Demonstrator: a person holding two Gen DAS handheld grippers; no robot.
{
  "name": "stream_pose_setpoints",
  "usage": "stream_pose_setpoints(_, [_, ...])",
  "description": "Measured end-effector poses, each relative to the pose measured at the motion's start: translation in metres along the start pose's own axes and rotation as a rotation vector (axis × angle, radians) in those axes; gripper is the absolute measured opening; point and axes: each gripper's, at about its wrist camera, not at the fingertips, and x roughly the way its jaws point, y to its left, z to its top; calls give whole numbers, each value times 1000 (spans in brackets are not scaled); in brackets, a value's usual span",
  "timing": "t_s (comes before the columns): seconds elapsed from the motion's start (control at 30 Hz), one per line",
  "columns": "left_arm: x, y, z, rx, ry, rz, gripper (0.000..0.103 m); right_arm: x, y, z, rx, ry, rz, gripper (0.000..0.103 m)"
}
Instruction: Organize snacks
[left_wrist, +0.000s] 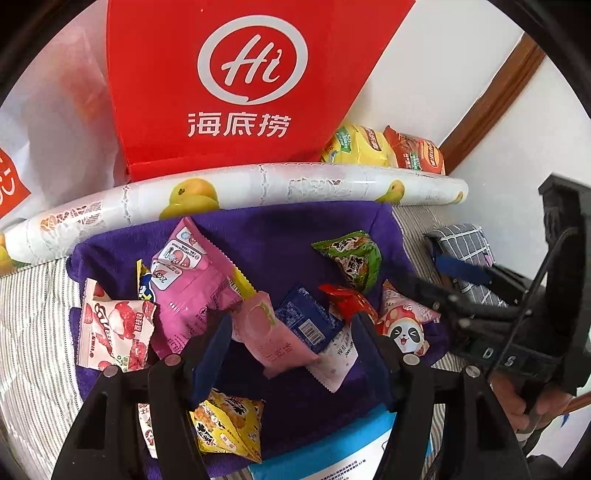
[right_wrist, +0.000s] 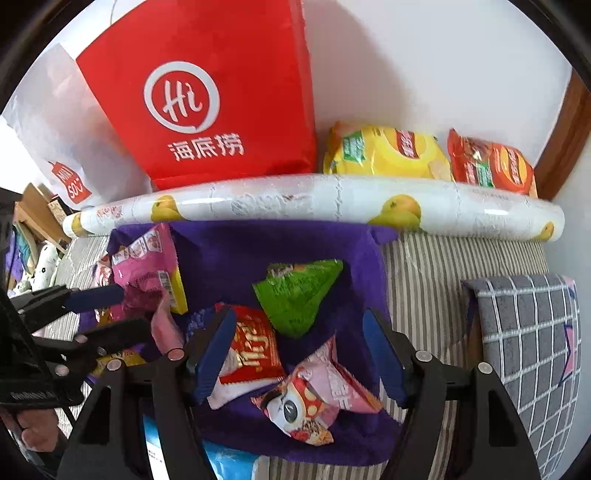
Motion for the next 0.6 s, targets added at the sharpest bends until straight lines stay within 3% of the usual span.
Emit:
stream_pose_setpoints(0.27, [-19, -13, -2, 27, -29, 4, 73, -4, 1, -21, 48, 43, -21, 71])
stream_pose_setpoints(0.4, [-31, -21, -4, 49, -59, 13, 80, -20, 7, -27, 64, 18, -38, 81])
stream_pose_setpoints(0.6, [-62, -23, -6, 48, -129, 45, 90, -58, 12, -32, 58, -32, -92, 87])
